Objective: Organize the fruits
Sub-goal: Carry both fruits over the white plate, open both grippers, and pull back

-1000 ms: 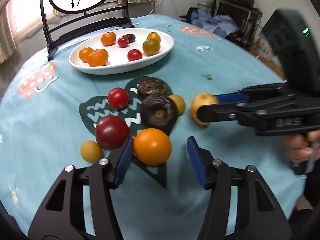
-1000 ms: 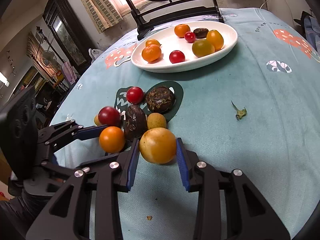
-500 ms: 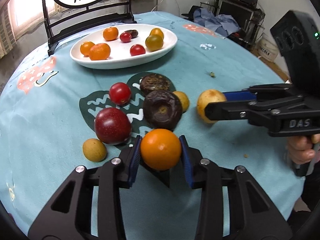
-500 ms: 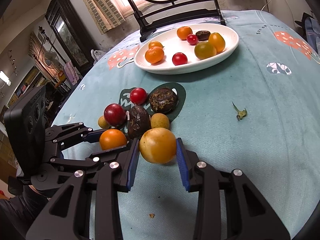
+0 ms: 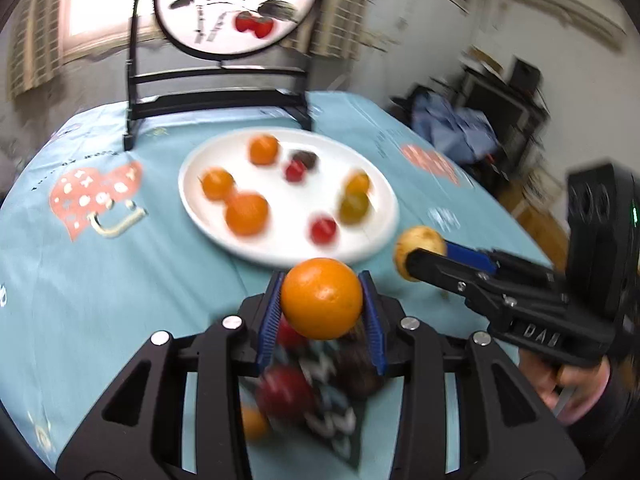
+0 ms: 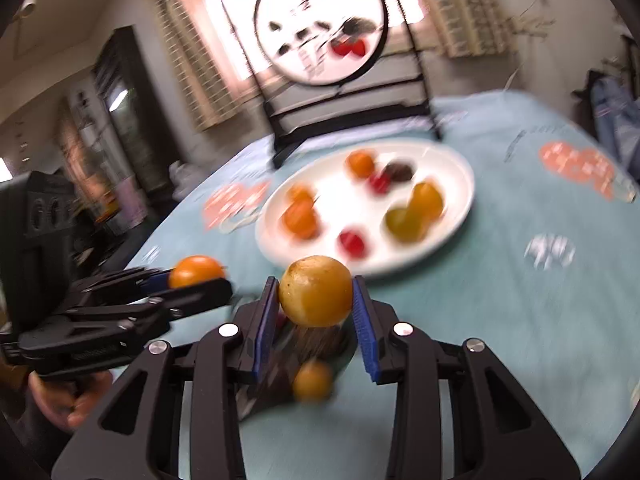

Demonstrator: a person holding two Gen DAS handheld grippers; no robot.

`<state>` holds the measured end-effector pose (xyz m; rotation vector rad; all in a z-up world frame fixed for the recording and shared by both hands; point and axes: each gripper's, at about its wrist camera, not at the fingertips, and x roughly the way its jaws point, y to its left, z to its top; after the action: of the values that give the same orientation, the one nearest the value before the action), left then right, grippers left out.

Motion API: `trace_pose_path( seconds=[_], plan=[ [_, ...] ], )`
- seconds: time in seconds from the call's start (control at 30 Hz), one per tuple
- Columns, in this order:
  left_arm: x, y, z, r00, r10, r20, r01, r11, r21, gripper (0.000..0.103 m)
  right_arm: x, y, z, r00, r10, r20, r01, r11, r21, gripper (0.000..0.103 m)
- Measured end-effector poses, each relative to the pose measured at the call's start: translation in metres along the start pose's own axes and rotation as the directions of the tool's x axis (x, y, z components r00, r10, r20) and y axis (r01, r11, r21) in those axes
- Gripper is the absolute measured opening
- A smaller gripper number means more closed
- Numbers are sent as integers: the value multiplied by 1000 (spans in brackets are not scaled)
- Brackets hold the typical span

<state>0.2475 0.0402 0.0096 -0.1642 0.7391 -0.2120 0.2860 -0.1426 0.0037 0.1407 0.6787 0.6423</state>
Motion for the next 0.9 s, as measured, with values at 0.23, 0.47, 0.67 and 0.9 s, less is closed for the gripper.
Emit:
trace_pose_path(
  seconds=[0.23, 0.47, 0.67, 0.9],
  plan=[
    [53, 19, 56, 994, 104, 14, -104, 994, -17, 38, 58, -14, 37, 998, -60, 2, 60, 998, 2, 37],
    [81, 37, 75, 987, 158, -23, -159, 985, -65, 80, 78, -19, 43, 998, -61, -33, 60, 998, -6, 48],
    [37, 32, 73, 980, 193, 38, -191, 980, -52, 92, 46, -9, 45, 999, -29, 17, 29, 999, -27, 49],
    [-11, 35, 36, 967, 248, 50, -244, 967, -76, 96, 16, 22, 6, 1000, -6, -11, 4, 985, -170, 50]
  ],
)
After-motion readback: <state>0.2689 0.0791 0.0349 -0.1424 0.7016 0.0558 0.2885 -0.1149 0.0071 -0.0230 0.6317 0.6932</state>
